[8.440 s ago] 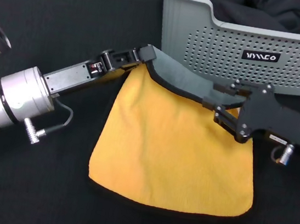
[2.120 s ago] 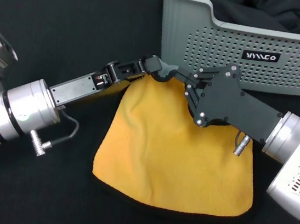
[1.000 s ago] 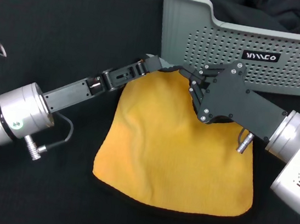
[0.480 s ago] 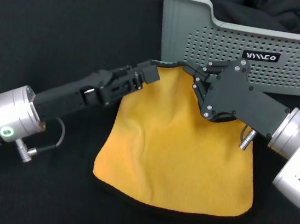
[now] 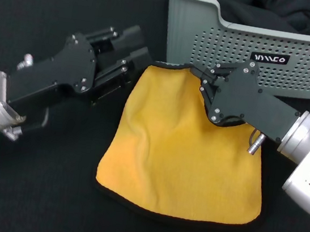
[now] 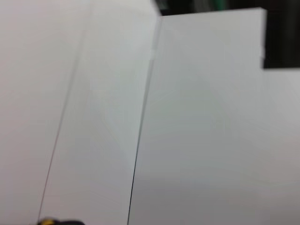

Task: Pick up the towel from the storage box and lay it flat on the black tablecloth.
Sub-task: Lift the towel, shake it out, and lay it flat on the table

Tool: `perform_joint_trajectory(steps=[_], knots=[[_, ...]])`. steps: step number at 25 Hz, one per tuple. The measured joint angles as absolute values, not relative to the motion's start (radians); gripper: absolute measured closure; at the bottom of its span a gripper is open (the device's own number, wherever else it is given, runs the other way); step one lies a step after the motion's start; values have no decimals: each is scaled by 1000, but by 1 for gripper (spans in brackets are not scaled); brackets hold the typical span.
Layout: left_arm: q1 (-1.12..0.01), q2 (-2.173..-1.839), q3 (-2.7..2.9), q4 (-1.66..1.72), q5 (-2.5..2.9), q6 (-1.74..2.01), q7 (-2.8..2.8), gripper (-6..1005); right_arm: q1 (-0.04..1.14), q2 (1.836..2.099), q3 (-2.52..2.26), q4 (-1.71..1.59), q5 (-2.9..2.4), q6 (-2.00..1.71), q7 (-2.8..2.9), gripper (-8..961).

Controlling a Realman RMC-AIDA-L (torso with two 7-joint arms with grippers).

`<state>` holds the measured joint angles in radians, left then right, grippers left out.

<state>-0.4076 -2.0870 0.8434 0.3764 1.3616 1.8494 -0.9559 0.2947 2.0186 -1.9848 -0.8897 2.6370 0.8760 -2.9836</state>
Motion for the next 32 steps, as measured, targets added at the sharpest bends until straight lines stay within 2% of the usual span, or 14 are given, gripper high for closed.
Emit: perform_joint_trajectory(steps=[14,32], knots=[[-449,-2102,859,445,1483,1668,-513,581,324,2021,-1994,-877,2660,867,-2979,911],[-499,-2096,864,389,1484,1560,-484,583,329,2022,-2000,-879,2658,867,-2979,894]])
